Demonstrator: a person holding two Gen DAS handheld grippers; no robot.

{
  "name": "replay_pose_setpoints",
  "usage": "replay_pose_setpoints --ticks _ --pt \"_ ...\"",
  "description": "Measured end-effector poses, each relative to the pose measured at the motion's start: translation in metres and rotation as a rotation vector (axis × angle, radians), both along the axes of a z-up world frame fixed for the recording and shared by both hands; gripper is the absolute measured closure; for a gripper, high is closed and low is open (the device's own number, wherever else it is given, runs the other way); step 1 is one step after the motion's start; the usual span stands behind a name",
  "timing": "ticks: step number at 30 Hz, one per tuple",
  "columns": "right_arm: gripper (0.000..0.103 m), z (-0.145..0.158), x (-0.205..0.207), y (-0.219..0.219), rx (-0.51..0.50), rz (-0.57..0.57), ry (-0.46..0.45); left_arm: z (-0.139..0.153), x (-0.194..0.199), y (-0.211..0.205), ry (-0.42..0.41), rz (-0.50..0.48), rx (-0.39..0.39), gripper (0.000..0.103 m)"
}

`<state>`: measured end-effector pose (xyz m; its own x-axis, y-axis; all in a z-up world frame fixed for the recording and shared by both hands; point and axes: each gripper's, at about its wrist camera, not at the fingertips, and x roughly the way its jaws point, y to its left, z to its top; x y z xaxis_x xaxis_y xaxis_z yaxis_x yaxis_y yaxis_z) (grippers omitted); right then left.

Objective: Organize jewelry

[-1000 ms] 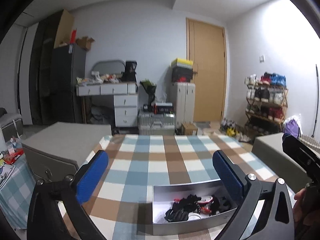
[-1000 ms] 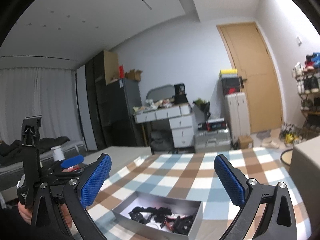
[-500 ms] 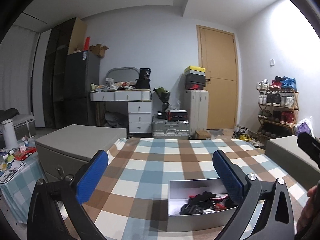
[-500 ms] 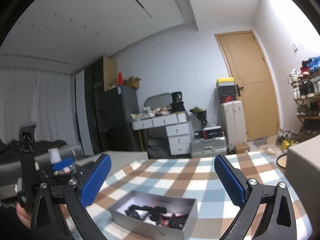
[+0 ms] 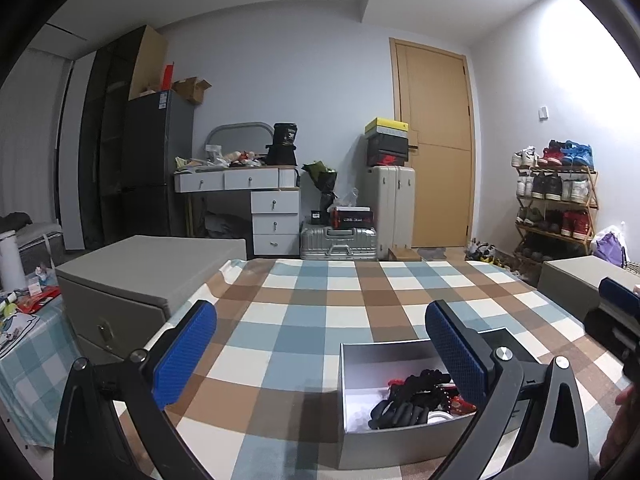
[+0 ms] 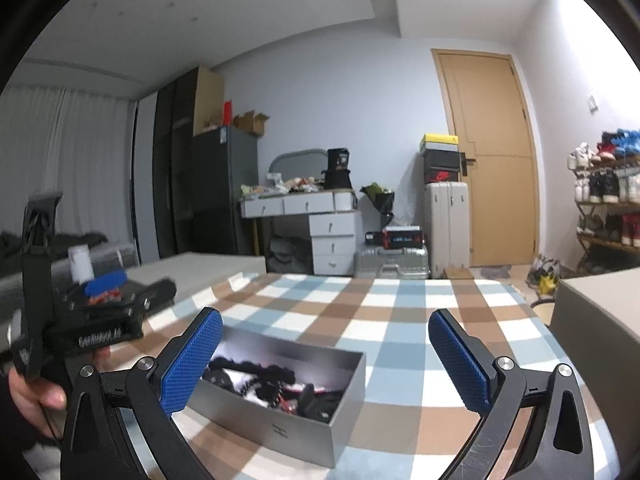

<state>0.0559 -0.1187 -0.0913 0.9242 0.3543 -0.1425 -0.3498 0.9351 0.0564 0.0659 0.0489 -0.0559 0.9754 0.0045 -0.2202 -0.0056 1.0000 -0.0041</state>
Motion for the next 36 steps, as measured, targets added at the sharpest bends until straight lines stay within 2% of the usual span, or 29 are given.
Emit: replay_pose_setpoints --ticks 4,7,9,10,12,15,36 --pt "0.000 -0.004 0.009 0.007 -0.039 -0.011 0.050 -0.005 0.000 -0.002 0.009 -0.005 0.002 0.001" --pt "0.000 -0.010 0.022 0.014 -0.081 -0.051 0.119 -0.007 0.004 -0.001 0.062 -0.023 -0.012 0.001" --pt "0.000 -0.011 0.026 0.013 -0.080 -0.056 0.141 -0.008 0.008 -0.003 0.098 0.001 0.001 0.001" --pt "0.000 -0.012 0.026 0.011 -0.074 -0.053 0.141 -0.007 0.007 -0.005 0.098 0.018 0.011 0.001" --pt "0.000 -0.011 0.022 0.008 -0.062 -0.060 0.120 -0.006 0.002 -0.006 0.085 -0.008 0.007 0.001" --pt "0.000 -0.012 0.020 0.012 -0.088 -0.054 0.113 -0.005 0.000 -0.006 0.093 -0.005 0.008 0.001" --pt "0.000 -0.011 0.022 0.011 -0.082 -0.048 0.112 -0.002 0.003 -0.008 0.096 -0.021 0.007 0.001"
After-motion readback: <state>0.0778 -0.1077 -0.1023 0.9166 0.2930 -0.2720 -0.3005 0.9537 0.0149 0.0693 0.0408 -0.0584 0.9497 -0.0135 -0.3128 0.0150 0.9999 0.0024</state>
